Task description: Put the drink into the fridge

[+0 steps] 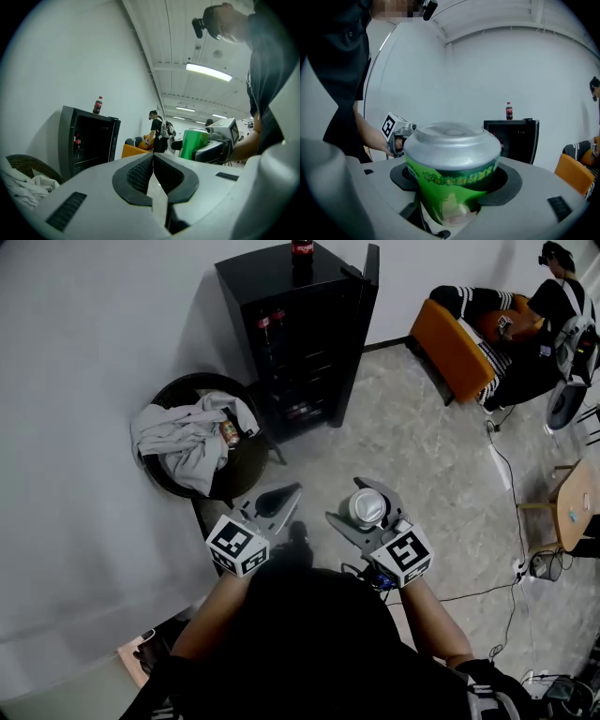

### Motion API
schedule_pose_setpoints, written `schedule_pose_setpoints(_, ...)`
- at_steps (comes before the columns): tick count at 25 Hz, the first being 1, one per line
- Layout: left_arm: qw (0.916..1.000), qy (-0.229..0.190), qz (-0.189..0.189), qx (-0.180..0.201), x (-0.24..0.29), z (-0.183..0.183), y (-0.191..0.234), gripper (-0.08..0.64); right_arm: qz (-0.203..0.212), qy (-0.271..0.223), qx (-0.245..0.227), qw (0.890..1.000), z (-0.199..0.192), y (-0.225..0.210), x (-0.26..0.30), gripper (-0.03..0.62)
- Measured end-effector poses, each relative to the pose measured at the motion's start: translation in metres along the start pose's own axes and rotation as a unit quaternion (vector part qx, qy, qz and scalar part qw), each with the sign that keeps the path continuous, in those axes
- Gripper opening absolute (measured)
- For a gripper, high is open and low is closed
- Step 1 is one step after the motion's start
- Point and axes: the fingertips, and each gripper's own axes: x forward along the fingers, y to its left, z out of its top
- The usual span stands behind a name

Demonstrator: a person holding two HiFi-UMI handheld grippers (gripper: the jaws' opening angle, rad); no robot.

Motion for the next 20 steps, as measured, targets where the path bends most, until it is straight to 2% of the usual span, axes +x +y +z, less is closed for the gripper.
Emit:
schedule_pose_setpoints(5, 0.9999, 0.001, -0.013, -0.01, 0.034, 0.023, 0.069, 0.011, -0.001, 0.005, -0.007, 1.0, 0.027, -0.052, 0.063, 0.331)
schedule_pose_setpoints(9, 0.9996, 0.009, -0.023, -0.011, 0.049, 0.023, 0.101, 0.011, -0.016, 0.001, 0.0, 1.0, 0.04, -0.076, 0.089, 0.331)
schedule_pose_setpoints(14, 0.9989, 0.003, -0.013, -0.044, 0.066, 0.019, 0.124, 0.011, -0.01, 0.018, 0.005, 1.0, 0.035, -0.097, 0.098, 0.331)
schedule_pose_setpoints(20, 0.9984, 0.022, -0.012, -0.051, 0.115, 0.018, 0.143, 0.011, 0.0, 0.024, 0.026, 0.999, 0.026, -0.152, 0.114, 0.331)
